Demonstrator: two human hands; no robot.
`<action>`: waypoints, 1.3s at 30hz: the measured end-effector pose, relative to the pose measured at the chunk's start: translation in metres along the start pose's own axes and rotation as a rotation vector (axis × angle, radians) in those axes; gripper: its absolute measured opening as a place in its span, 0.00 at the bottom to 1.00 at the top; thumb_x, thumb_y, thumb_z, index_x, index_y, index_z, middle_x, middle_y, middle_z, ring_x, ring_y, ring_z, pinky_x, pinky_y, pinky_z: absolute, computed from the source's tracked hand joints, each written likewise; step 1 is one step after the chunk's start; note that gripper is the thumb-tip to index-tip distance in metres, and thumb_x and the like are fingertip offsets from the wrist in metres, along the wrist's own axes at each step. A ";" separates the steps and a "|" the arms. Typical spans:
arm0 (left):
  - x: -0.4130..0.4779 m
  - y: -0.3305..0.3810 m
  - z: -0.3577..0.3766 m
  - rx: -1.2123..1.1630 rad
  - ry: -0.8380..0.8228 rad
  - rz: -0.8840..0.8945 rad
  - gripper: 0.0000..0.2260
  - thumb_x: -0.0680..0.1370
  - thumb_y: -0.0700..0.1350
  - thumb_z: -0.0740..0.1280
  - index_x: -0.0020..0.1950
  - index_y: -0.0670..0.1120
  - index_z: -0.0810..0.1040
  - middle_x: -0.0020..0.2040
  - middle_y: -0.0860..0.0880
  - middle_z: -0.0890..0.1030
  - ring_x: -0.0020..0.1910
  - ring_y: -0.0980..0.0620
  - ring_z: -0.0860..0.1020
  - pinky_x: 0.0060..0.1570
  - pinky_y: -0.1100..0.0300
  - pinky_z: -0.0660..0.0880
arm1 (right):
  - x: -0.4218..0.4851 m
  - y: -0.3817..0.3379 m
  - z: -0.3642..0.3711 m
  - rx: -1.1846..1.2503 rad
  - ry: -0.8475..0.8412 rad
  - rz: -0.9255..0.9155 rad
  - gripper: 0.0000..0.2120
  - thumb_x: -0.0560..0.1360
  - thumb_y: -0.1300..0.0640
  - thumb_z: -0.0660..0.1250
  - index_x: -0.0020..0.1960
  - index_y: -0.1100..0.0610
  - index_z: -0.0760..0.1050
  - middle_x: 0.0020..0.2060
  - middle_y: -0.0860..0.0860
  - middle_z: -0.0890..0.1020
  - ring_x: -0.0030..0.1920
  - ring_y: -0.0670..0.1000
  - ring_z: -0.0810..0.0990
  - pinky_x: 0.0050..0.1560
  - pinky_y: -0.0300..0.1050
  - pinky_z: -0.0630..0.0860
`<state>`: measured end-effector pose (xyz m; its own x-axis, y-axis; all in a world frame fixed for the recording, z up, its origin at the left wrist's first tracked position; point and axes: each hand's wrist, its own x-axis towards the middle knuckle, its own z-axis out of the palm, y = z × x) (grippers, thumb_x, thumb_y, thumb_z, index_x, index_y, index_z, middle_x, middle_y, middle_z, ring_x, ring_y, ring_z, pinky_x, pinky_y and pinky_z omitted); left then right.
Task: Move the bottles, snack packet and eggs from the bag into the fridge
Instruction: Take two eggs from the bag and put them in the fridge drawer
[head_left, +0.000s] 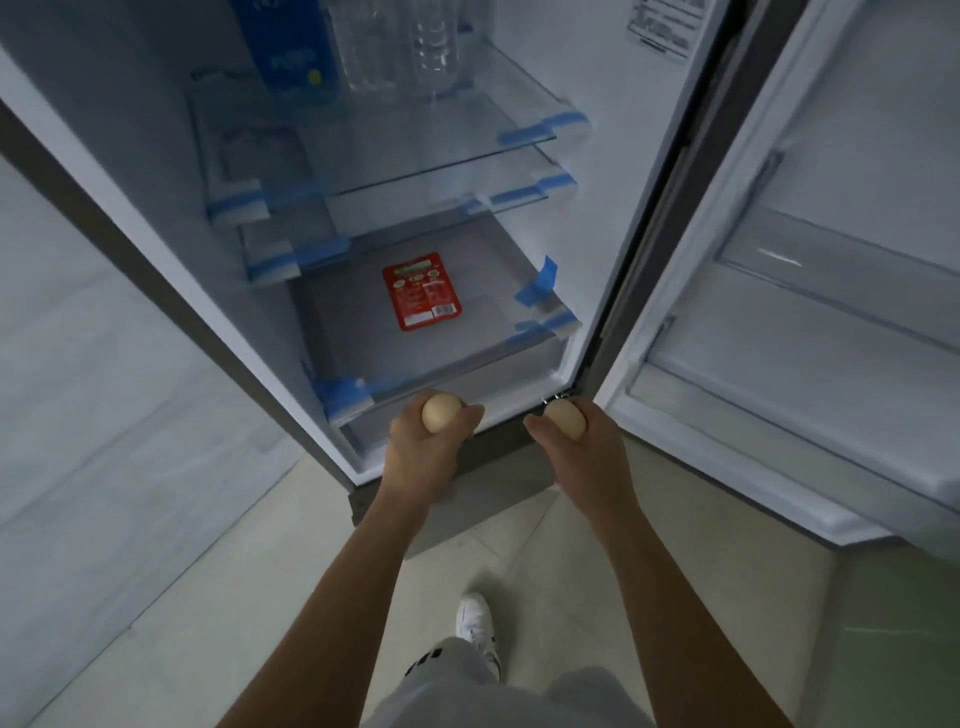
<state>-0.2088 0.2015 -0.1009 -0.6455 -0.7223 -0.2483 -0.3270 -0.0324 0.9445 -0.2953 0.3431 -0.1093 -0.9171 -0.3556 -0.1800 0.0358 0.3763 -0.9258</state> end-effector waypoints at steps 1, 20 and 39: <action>0.011 0.003 -0.001 -0.012 -0.004 -0.004 0.06 0.76 0.50 0.73 0.47 0.52 0.76 0.39 0.51 0.80 0.38 0.52 0.77 0.35 0.57 0.77 | 0.009 -0.004 0.003 -0.001 -0.007 -0.007 0.08 0.74 0.53 0.74 0.46 0.52 0.75 0.36 0.47 0.78 0.37 0.46 0.77 0.37 0.39 0.72; 0.076 0.009 0.007 -0.159 0.208 -0.131 0.08 0.76 0.48 0.73 0.49 0.49 0.76 0.42 0.45 0.78 0.37 0.50 0.74 0.34 0.57 0.72 | 0.117 -0.021 0.031 0.035 -0.276 -0.014 0.09 0.75 0.55 0.72 0.48 0.46 0.72 0.39 0.51 0.78 0.36 0.49 0.77 0.36 0.44 0.78; 0.124 -0.026 0.006 0.082 0.237 -0.157 0.14 0.78 0.47 0.71 0.59 0.51 0.70 0.54 0.46 0.77 0.46 0.49 0.81 0.39 0.61 0.78 | 0.193 0.009 0.072 -0.380 -0.449 -0.309 0.12 0.77 0.51 0.70 0.54 0.50 0.68 0.41 0.44 0.77 0.40 0.45 0.79 0.40 0.36 0.75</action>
<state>-0.2841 0.1168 -0.1570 -0.4065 -0.8542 -0.3241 -0.4715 -0.1078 0.8753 -0.4434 0.2161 -0.1764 -0.6051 -0.7866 -0.1229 -0.4200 0.4465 -0.7900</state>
